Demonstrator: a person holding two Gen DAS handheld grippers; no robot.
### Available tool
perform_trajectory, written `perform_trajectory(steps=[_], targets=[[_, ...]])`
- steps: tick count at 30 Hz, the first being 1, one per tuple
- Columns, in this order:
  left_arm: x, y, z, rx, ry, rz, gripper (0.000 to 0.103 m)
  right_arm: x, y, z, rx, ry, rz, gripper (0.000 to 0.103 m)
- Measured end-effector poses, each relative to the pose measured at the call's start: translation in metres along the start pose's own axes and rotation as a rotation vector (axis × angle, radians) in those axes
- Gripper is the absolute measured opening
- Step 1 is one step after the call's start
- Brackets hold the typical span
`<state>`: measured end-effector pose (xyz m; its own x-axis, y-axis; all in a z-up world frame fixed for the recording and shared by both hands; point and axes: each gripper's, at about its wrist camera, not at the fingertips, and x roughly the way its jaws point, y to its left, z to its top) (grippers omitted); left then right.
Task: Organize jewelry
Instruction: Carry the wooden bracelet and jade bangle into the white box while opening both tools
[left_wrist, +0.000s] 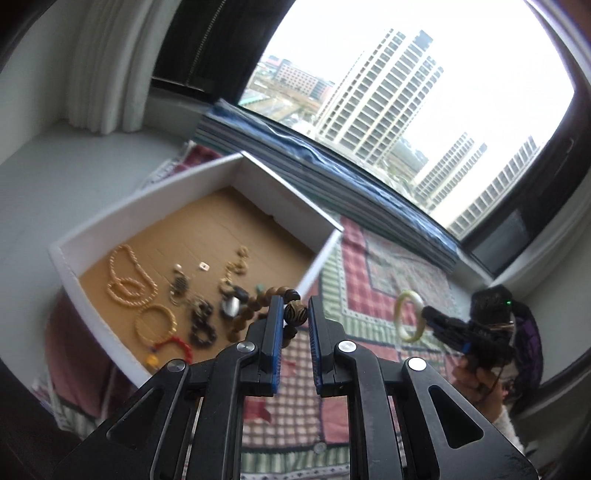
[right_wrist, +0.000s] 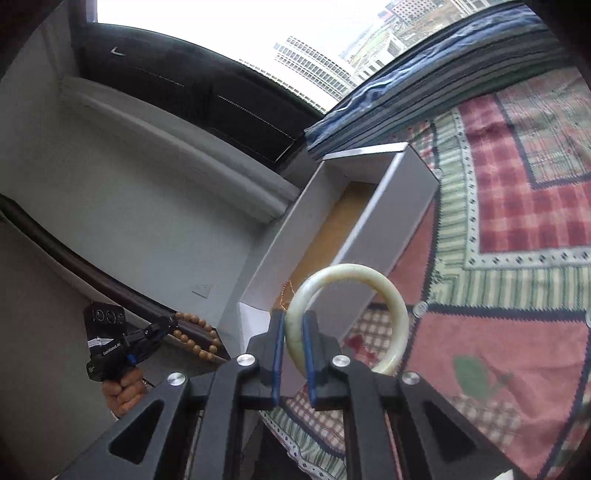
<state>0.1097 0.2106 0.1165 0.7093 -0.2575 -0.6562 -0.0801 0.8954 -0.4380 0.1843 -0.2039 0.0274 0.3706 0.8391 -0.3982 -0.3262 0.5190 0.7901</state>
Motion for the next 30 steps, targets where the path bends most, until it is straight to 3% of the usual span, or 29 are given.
perform_trajectory(steps=[5, 9, 14, 20, 24, 25, 26, 27, 28, 30], targets=[[0.031, 0.041, 0.022, 0.016, 0.000, 0.164, 0.011, 0.059, 0.042, 0.033, -0.109, 0.013, 0.023, 0.010], [0.068, 0.077, 0.031, -0.007, 0.050, 0.228, 0.011, 0.111, 0.061, 0.055, -0.202, 0.024, -0.023, 0.010], [0.120, 0.108, 0.027, -0.037, 0.136, 0.280, 0.011, 0.185, 0.062, 0.071, -0.341, 0.109, -0.224, 0.010], [0.180, 0.120, 0.016, -0.064, 0.226, 0.316, 0.011, 0.272, 0.037, 0.055, -0.494, 0.325, -0.526, 0.011], [0.201, 0.118, 0.007, -0.049, 0.251, 0.361, 0.015, 0.311, 0.026, 0.037, -0.497, 0.438, -0.592, 0.014], [0.201, 0.117, 0.005, -0.040, 0.250, 0.371, 0.026, 0.314, 0.028, 0.034, -0.503, 0.434, -0.596, 0.014], [0.198, 0.114, 0.004, -0.030, 0.240, 0.378, 0.047, 0.314, 0.029, 0.032, -0.508, 0.423, -0.589, 0.019], [0.192, 0.112, 0.002, -0.019, 0.221, 0.388, 0.058, 0.311, 0.033, 0.031, -0.506, 0.410, -0.574, 0.040], [0.184, 0.107, 0.000, -0.006, 0.191, 0.406, 0.077, 0.306, 0.037, 0.032, -0.502, 0.388, -0.562, 0.056], [0.166, 0.097, -0.004, 0.031, 0.120, 0.456, 0.086, 0.288, 0.046, 0.036, -0.495, 0.331, -0.553, 0.058]])
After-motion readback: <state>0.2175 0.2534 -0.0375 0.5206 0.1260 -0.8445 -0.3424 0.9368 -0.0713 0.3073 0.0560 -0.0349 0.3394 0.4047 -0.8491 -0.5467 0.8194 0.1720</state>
